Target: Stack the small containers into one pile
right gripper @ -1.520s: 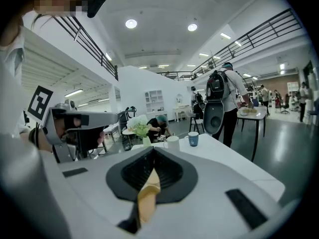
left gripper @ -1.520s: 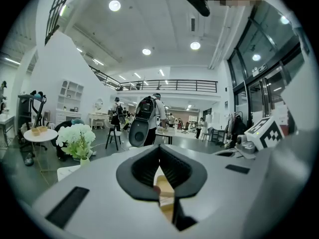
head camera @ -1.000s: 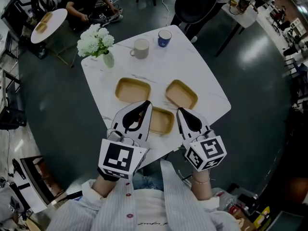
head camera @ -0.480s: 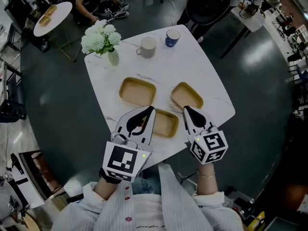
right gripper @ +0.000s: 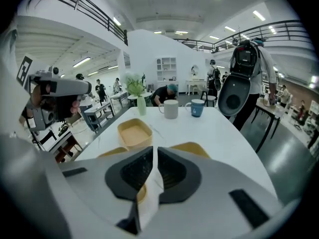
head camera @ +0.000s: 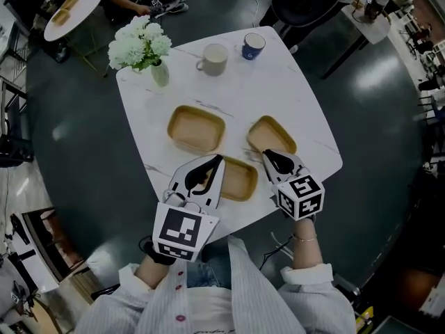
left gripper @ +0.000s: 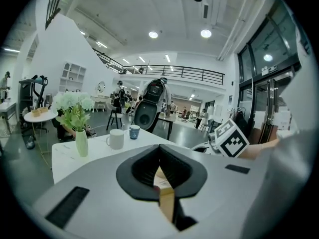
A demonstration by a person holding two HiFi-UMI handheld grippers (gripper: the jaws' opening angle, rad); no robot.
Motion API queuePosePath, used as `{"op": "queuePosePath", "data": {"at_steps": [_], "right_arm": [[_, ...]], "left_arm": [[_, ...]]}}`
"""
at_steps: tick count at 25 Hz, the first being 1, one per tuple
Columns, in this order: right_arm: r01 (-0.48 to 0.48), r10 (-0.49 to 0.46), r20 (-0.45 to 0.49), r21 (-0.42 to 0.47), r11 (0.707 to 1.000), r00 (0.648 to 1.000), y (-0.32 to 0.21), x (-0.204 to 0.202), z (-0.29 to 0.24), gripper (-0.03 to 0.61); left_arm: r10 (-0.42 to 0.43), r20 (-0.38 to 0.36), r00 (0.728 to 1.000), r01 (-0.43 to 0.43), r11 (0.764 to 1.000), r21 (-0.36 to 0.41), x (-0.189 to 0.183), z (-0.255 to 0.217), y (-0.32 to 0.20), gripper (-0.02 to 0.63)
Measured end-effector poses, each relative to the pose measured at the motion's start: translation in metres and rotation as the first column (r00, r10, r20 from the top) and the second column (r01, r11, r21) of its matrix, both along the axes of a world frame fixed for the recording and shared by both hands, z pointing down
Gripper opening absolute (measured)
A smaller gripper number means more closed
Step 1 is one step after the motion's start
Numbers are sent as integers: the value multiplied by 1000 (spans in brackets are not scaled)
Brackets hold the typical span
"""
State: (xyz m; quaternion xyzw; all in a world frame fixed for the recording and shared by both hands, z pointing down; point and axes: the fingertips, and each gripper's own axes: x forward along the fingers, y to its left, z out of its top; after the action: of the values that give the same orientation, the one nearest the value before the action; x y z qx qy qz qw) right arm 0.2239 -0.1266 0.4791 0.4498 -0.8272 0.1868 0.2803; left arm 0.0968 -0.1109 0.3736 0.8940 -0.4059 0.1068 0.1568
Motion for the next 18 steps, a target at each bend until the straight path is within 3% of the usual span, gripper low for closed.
{"op": "queuePosePath", "data": {"at_steps": [8, 18], "right_arm": [[109, -125, -114, -135, 985, 986, -7, 7, 51, 63], [153, -201, -194, -235, 960, 960, -12, 12, 90, 69]], "left_arm": [[-22, 28, 999, 23, 998, -61, -7, 27, 4, 17], [-27, 42, 999, 31, 994, -106, -9, 44, 6, 17]]}}
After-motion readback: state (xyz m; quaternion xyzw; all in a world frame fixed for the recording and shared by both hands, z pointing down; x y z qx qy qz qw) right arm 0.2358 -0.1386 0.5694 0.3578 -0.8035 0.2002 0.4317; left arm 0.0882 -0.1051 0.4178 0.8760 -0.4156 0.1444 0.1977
